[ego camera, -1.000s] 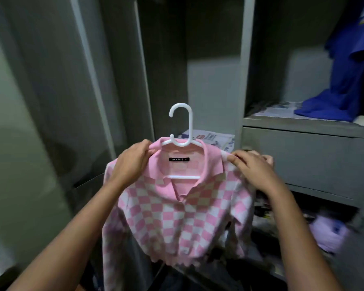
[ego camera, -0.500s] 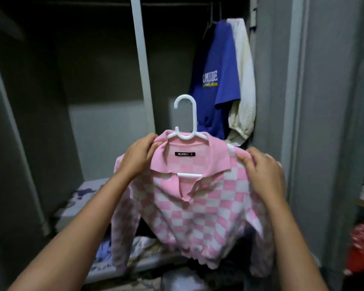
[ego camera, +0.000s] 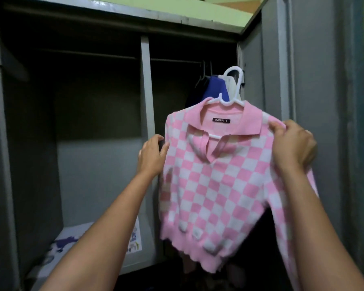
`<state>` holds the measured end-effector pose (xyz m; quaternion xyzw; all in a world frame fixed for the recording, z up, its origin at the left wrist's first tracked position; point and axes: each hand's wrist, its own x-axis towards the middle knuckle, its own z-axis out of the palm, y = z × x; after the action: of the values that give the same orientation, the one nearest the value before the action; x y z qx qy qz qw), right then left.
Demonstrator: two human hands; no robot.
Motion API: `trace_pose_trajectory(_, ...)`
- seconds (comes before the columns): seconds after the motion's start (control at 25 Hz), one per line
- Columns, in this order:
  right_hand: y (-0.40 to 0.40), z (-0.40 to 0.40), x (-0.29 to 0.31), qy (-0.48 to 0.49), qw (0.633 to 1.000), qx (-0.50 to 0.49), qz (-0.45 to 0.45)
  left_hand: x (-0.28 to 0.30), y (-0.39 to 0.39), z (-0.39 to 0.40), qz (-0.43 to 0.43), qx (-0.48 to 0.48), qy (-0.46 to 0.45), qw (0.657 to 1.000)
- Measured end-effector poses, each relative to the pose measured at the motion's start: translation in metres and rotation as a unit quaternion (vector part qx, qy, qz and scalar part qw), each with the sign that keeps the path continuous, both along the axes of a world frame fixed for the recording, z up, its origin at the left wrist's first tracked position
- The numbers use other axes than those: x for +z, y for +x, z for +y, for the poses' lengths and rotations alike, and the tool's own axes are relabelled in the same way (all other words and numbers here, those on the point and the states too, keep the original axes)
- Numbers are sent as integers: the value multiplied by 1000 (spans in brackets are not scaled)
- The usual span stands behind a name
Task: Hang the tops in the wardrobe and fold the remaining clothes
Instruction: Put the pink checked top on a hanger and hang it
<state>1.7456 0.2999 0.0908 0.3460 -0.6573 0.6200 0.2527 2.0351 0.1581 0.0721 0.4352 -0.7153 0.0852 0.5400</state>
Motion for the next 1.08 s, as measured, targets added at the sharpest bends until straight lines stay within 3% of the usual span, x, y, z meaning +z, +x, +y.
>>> trace_pose_trajectory(0.32,10,-103,150,26,998,-15,55,60,10,-66,-62,50,-36,996)
trace_pose_trajectory(0.52,8,-202,208,32,994,-40,94,101,-10,-126,-152,185,-128,962)
trace_pose_trajectory(0.84,7,-343,259,40,988,-71,132,110,-27,-199,-158,364,-239,886)
trace_pose_trajectory(1.08,9,-390,269,55,976,-125,171,109,-24,-208,-160,375,-285,867)
